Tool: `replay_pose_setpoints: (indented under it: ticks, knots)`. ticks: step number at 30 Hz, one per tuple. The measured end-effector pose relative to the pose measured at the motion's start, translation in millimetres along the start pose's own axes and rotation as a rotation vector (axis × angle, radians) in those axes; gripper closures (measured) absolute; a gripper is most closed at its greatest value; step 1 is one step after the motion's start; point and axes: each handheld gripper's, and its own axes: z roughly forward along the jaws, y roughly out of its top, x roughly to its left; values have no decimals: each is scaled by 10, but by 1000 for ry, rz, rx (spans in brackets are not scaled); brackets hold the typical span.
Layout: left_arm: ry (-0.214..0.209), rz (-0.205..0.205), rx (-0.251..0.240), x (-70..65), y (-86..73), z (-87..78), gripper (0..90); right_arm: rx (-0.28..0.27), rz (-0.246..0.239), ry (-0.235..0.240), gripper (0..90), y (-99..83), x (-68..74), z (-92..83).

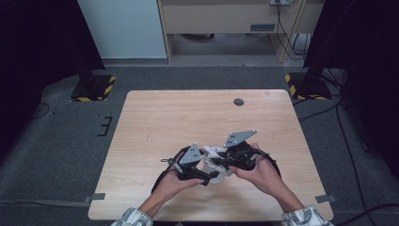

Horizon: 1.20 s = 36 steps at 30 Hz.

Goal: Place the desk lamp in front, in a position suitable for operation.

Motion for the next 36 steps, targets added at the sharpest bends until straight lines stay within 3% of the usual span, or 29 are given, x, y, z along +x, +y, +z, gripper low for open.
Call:
replay_pose_setpoints:
  ticks: [12,19,24,28,31,34,36]
  knots:
    - [0,25,40,-4,39,25,80,-11,-9,3,749,-11,1,-14]
    - [-14,28,43,-18,41,15,80,-24,18,-52,748,-25,-172,-61]
    - [-4,28,51,-28,34,-12,80,-36,25,-45,748,6,-192,9]
    - [35,36,60,-31,32,-52,80,-40,8,-20,748,82,-110,122]
    - [-8,26,58,-41,26,-52,80,-33,-32,17,748,135,44,186]
    - [-6,27,61,-38,20,-69,80,-29,-51,23,748,129,109,173]
    - [-27,25,58,-44,10,-88,80,-30,-60,30,748,82,156,114]
